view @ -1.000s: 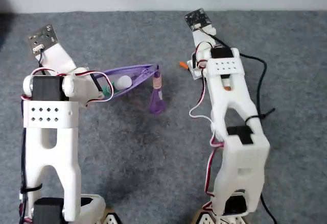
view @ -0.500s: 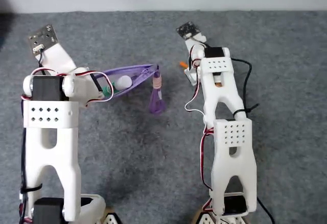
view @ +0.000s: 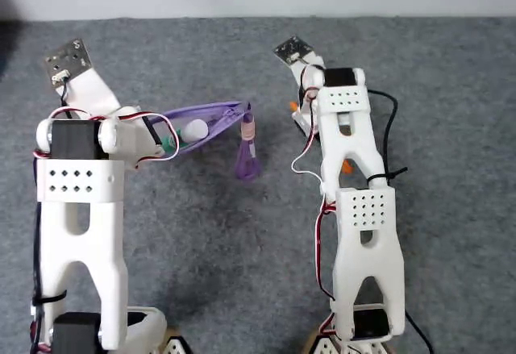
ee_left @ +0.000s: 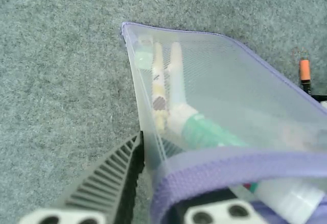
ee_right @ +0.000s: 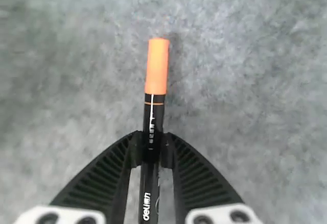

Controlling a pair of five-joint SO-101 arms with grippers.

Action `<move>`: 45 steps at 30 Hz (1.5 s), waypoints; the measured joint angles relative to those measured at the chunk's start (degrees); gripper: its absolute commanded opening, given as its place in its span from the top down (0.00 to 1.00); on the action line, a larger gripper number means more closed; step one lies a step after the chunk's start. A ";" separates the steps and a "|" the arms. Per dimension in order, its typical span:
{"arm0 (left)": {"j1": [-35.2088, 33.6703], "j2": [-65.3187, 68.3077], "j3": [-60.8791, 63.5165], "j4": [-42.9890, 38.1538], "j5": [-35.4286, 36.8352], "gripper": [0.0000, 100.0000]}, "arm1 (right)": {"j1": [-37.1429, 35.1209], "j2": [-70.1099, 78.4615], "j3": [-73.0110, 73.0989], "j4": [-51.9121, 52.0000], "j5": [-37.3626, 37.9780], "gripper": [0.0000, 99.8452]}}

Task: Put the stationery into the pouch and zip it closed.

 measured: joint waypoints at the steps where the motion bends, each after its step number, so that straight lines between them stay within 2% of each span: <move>1: 0.00 0.00 0.00 0.00 0.00 0.99 | 0.00 0.00 -2.20 2.81 -0.70 0.99; 5: 0.00 0.00 0.00 0.00 0.00 0.99 | 0.00 -0.26 -12.13 13.27 -3.87 0.99; 12: 0.00 0.00 0.00 0.00 0.00 0.99 | 1.49 -8.26 -17.76 14.15 -5.89 0.99; 16: 0.00 0.00 0.00 0.00 0.00 0.99 | 1.32 -17.67 -11.87 14.15 -7.38 0.99; 21: 0.00 0.00 0.00 0.00 0.00 0.99 | 0.35 -33.14 2.99 14.15 -11.25 0.99; 27: 0.00 0.00 0.00 0.00 0.00 0.99 | -6.51 -48.88 16.53 14.15 -19.60 0.99; 37: 0.00 0.00 0.00 0.00 0.00 0.99 | -20.75 -61.19 17.32 13.54 -33.14 0.99; 45: 0.00 0.00 0.00 0.00 0.00 0.99 | -28.40 -62.51 17.32 -1.58 -40.62 0.99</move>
